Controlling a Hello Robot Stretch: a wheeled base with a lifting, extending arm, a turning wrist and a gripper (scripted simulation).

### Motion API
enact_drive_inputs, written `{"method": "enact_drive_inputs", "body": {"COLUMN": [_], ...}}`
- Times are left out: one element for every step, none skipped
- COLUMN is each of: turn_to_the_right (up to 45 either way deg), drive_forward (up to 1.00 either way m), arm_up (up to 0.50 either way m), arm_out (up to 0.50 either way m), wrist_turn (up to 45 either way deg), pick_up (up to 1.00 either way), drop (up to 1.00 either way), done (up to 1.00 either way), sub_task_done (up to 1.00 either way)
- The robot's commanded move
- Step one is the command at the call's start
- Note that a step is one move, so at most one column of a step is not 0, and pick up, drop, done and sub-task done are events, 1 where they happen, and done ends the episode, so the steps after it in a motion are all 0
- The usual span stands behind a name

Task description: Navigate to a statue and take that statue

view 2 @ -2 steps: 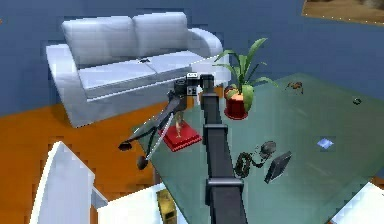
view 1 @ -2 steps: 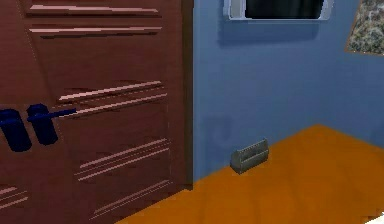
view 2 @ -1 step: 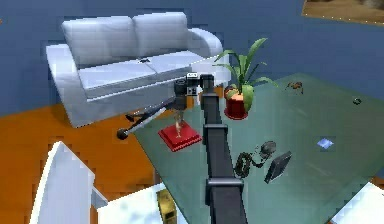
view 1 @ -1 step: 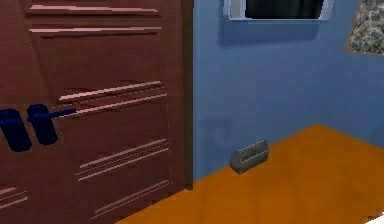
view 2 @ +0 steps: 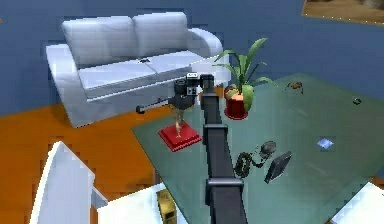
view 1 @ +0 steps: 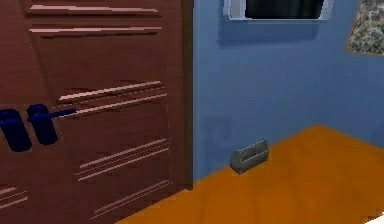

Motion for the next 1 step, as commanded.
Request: {"method": "enact_drive_inputs", "body": {"turn_to_the_right": [0.0], "drive_forward": [0.00], "arm_up": [0.00], "arm_out": [0.00], "wrist_turn": [24.0], "pick_up": [0.00], "drop": [0.00], "done": [0.00], "sub_task_done": [0.00]}}
